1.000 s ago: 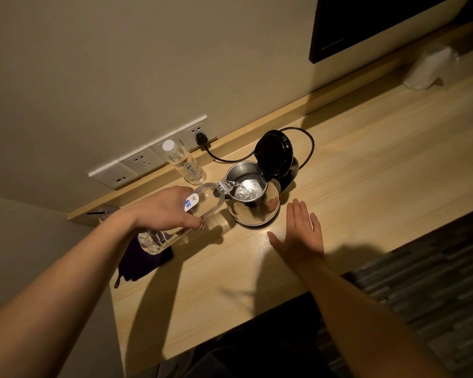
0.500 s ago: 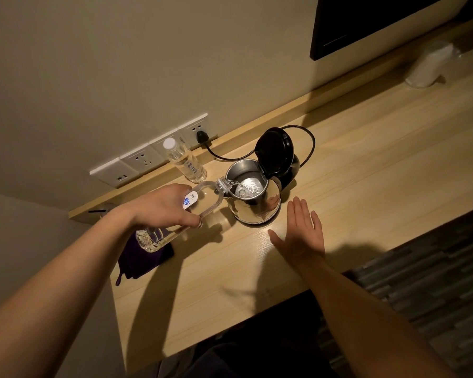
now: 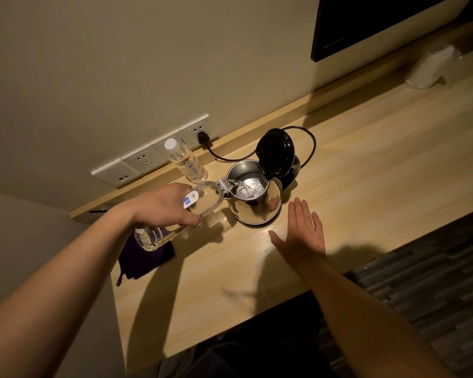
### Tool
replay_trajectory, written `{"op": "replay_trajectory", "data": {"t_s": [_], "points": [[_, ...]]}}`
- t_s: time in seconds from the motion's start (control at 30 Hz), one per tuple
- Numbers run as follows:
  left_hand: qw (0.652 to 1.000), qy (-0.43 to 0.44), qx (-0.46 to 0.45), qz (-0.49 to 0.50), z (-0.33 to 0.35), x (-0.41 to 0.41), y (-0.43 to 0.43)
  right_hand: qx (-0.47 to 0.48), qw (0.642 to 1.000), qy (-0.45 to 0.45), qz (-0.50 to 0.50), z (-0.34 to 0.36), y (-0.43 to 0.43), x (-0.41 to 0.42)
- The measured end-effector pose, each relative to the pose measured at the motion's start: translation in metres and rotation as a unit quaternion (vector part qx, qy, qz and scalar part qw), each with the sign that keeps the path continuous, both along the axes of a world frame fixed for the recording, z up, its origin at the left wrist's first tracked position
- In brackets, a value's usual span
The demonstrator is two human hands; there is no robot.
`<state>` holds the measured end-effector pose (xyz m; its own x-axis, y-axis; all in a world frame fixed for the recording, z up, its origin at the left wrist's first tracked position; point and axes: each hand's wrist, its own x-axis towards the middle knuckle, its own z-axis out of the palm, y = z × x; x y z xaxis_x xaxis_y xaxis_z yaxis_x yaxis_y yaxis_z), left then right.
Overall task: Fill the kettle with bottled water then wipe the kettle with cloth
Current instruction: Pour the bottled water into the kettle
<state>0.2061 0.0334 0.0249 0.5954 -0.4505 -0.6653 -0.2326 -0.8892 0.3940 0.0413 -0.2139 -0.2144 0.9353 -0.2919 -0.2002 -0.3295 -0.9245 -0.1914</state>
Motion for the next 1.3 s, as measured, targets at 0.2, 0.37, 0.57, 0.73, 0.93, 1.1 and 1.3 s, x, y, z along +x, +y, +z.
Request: {"op": "replay_trajectory", "data": {"t_s": [0.2,0.37,0.57,0.73,0.93,1.1,1.3], "points": [[1.0,-0.004,-0.003,-0.003,-0.003,0.002,0.002,0.001,1.0,0.0,0.0,-0.002,-0.001,0.0],[1.0,0.004,-0.013,-0.007,-0.004,0.005,0.003,0.003,1.0,-0.006,-0.001,-0.002,0.0,0.0],[1.0,0.011,-0.01,-0.012,-0.003,0.007,0.001,-0.002,1.0,-0.008,-0.002,-0.002,0.0,-0.001],[1.0,0.019,-0.014,-0.011,0.0,0.007,-0.001,-0.003,1.0,-0.005,-0.002,-0.002,0.0,0.0],[1.0,0.019,-0.004,-0.022,0.002,0.007,-0.003,-0.001,1.0,-0.006,-0.004,-0.002,0.0,0.0],[0.999,0.023,-0.008,-0.027,0.003,0.008,-0.003,-0.002,1.0,-0.003,-0.003,-0.001,0.001,0.0],[0.999,0.019,-0.009,-0.032,0.003,0.011,-0.002,0.006,1.0,-0.006,-0.005,0.001,0.001,0.0]]}}
